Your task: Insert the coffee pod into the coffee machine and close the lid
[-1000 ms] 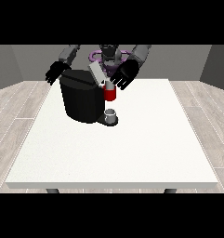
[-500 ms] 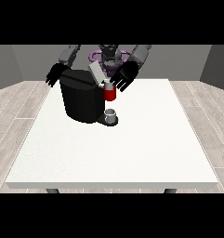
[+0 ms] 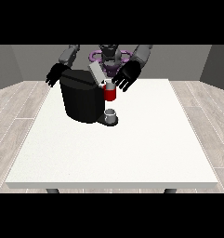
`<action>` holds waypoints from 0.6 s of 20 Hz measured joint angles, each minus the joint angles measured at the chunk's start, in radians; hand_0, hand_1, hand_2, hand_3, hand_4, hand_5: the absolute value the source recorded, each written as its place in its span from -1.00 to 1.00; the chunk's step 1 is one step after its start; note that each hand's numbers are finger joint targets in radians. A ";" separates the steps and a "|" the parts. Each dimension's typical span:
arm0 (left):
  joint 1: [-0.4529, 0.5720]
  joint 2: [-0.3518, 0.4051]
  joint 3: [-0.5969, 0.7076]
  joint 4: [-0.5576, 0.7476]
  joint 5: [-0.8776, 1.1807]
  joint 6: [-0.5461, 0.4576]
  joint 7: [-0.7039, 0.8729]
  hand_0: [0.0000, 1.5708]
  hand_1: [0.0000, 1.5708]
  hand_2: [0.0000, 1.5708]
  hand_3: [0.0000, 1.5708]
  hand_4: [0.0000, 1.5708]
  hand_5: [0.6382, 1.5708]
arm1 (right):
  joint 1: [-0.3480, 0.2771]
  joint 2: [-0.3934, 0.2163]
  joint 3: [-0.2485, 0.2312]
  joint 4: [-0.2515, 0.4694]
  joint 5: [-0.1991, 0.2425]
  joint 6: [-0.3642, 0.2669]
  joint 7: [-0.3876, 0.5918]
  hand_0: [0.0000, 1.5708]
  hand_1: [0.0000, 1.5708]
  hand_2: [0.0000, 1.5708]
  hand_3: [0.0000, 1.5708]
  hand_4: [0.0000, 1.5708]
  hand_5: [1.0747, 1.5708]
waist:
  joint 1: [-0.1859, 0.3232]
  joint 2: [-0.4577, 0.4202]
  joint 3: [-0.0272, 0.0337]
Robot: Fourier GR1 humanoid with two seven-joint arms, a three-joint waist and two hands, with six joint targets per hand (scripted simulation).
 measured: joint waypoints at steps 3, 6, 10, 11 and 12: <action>0.011 0.002 -0.011 -0.006 -0.016 0.009 -0.014 -1.00 -1.00 -0.52 -0.86 -1.00 1.00 | 0.002 0.002 0.005 -0.004 0.002 -0.001 0.004 -1.00 -1.00 -1.00 -1.00 -0.52 1.00 | -0.003 -0.002 0.0014; 0.002 0.016 -0.027 -0.011 -0.029 -0.023 -0.030 -1.00 -1.00 -1.00 -1.00 -1.00 1.00 | -0.004 -0.003 -0.004 0.009 -0.005 0.006 -0.011 -1.00 -1.00 -1.00 -1.00 -0.56 1.00 | 0.000 0.009 0.0021; 0.018 0.024 -0.039 -0.001 -0.049 -0.034 -0.032 -1.00 -1.00 -1.00 -1.00 -1.00 1.00 | 0.008 -0.003 0.007 -0.006 0.000 0.006 0.016 -1.00 -1.00 -1.00 -1.00 -0.52 1.00 | -0.006 -0.012 0.0014; 0.015 0.023 -0.043 -0.002 -0.053 -0.041 -0.032 -1.00 -1.00 -1.00 -1.00 -1.00 1.00 | 0.005 -0.003 0.003 0.000 -0.001 0.003 0.009 -1.00 -1.00 -1.00 -1.00 -0.52 1.00 | -0.002 -0.011 0.0011; 0.018 0.026 -0.044 -0.001 -0.057 -0.040 -0.034 -1.00 -1.00 -1.00 -1.00 -1.00 1.00 | 0.012 -0.002 0.005 -0.001 0.000 0.004 0.002 -1.00 -1.00 -1.00 -1.00 -0.46 1.00 | -0.003 -0.011 0.0011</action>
